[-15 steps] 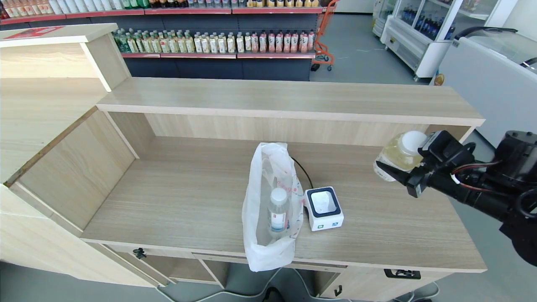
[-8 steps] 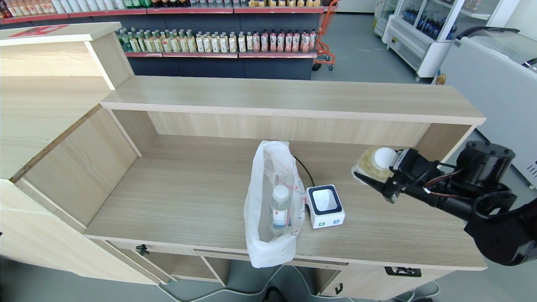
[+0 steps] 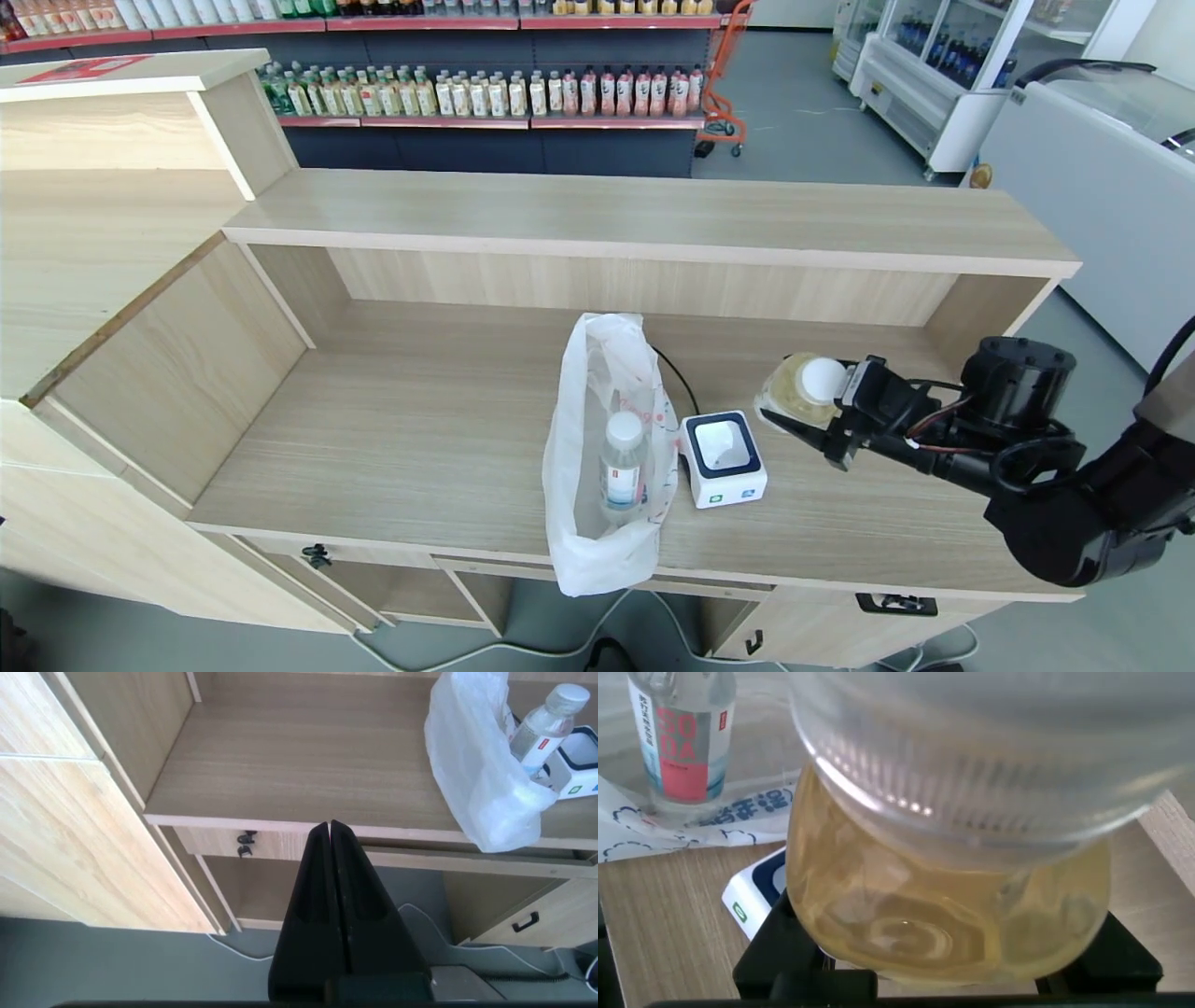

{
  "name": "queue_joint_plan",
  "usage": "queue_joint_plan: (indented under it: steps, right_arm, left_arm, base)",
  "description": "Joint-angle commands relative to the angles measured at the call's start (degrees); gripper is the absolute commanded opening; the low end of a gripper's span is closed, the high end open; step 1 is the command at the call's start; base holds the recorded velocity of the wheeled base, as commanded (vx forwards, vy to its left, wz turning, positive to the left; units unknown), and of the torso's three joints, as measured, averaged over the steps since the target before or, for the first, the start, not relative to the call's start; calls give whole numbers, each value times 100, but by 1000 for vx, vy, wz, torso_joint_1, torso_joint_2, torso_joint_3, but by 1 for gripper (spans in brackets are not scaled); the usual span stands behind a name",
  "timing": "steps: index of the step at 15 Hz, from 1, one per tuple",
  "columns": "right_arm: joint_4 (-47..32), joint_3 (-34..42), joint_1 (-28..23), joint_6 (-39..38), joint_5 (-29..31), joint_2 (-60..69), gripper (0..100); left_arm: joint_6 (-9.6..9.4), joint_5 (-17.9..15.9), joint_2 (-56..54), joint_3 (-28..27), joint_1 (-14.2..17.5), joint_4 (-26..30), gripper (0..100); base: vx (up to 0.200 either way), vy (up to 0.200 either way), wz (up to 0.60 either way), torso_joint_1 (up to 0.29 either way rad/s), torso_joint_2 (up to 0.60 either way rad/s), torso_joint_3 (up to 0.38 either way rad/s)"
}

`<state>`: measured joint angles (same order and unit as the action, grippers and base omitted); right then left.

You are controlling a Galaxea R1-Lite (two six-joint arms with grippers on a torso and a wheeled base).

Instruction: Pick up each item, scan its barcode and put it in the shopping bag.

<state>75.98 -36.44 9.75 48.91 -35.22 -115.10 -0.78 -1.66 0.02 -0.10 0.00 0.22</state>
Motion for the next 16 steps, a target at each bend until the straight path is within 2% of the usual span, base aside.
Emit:
queue_joint_plan:
  steps: [1,10,16]
  right_arm:
    - [-5,-21,9,66,-29,-153,0]
    - [-13,-223,-105,356,-275,-610,0]
    - [-57,-619,-96,444,-504,-891,0]
  left_arm:
    - [-1,-1,6,1,0,4,0]
    - [-1,-1,6,1,0,4,0]
    - [-1,-1,-2,1,0,4,0]
  base:
    - [0,0,0,0,0,0]
    - [0,0,0,0,0,0]
    - [0,0,0,0,0,0]
